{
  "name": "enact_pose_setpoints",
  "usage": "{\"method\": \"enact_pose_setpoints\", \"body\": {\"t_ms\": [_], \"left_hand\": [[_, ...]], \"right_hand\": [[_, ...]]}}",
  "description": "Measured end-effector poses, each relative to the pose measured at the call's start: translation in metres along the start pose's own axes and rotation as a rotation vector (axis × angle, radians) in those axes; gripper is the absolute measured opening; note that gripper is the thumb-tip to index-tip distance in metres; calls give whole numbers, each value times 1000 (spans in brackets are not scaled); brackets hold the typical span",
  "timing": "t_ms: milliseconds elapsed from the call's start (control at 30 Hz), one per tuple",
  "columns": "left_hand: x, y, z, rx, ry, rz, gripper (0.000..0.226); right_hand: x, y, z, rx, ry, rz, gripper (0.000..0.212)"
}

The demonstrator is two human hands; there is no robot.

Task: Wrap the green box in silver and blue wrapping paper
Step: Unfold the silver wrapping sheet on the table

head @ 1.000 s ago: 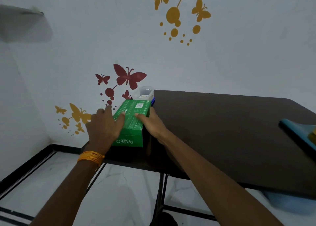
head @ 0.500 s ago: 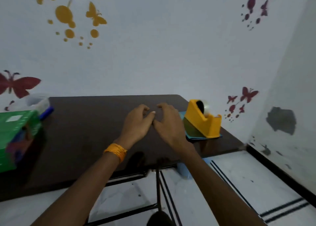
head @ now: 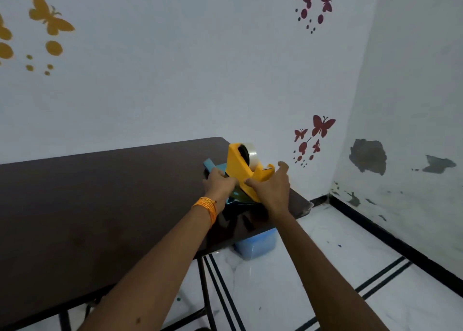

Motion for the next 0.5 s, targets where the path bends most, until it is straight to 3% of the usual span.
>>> {"method": "enact_pose_setpoints", "body": {"t_ms": [67, 200, 367, 500], "left_hand": [[9, -2, -1, -14, 17, 1, 27], [23, -11, -10, -5, 15, -31, 21], [17, -9, -42, 5, 38, 45, 27], [8, 9, -109, 14, 129, 149, 24]], "right_hand": [[6, 5, 8, -10, -58, 20, 86], [12, 2, 7, -133, 69, -36, 48], [2, -19, 5, -76, 137, -74, 42], [-12, -66, 8, -39, 131, -176, 44]]}}
Point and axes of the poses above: each hand's wrist, its own x-axis towards the middle knuckle, its own z-axis out of the palm, y = z × x, the point moved 6 cm from there along x, towards the middle knuckle, and after that the axes turned 14 degrees about -x, right-handed, at the moved point
